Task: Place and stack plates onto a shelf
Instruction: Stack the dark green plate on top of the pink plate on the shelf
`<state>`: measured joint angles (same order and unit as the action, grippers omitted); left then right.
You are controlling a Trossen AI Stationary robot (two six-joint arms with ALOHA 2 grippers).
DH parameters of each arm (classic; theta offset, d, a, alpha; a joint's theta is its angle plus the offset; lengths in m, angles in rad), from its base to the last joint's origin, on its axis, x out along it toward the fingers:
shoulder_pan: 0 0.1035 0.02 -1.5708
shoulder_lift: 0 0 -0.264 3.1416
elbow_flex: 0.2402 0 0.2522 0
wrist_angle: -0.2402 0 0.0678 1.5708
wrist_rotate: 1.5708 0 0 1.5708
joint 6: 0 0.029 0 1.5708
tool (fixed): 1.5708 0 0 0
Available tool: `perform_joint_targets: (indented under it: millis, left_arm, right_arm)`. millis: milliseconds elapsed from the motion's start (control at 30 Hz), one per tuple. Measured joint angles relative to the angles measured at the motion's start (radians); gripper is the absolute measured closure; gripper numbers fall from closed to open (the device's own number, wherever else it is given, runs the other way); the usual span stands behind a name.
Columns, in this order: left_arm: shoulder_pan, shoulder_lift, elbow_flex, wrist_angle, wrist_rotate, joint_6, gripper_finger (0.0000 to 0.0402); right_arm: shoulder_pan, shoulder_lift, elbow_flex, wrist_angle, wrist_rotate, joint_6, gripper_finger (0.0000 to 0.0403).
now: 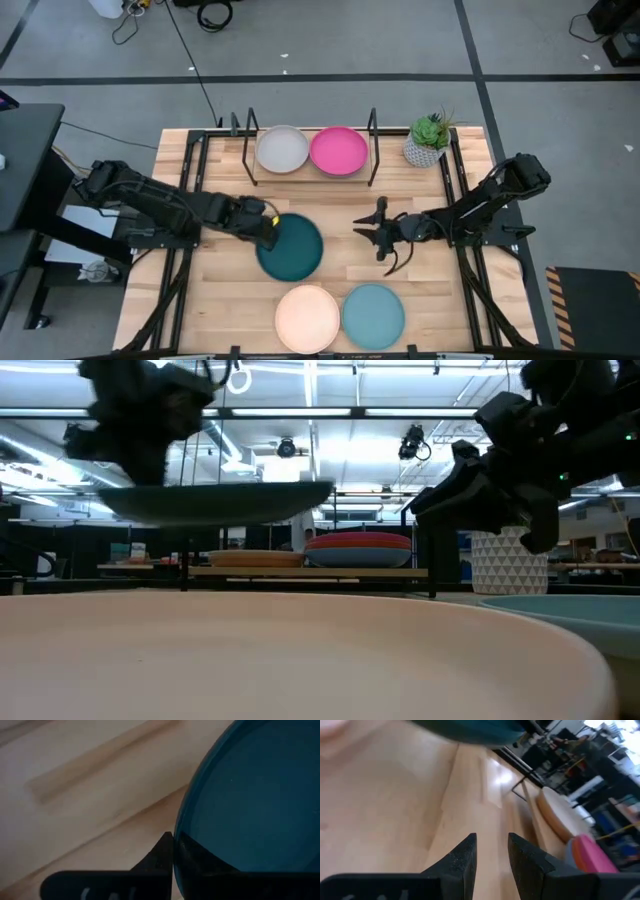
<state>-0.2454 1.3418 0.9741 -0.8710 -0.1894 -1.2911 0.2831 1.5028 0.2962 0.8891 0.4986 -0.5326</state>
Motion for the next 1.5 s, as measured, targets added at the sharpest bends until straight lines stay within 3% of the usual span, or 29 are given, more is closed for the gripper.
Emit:
perform_joint_targets:
  millis: [400,633,800,1500]
  left_arm:
    - [0.077,0.054,0.0,0.118,-0.051,0.128,0.0387]
    - [0.081,0.168,0.0,0.31,0.019,0.202,0.0387]
    - [0.08,0.199,0.0,0.301,0.046,0.206,0.0387]
    - [0.081,0.199,0.0,0.302,0.045,0.214,0.0386]
  right_arm:
    - [0.071,0.0,0.0,-0.023,0.111,-0.125,0.0291]
    - [0.133,0.0,0.0,-0.035,0.109,-0.278,0.03]
    - [0.172,0.0,0.0,-0.038,0.116,-0.352,0.03]
    - [0.174,0.0,0.0,-0.038,0.137,-0.332,0.03]
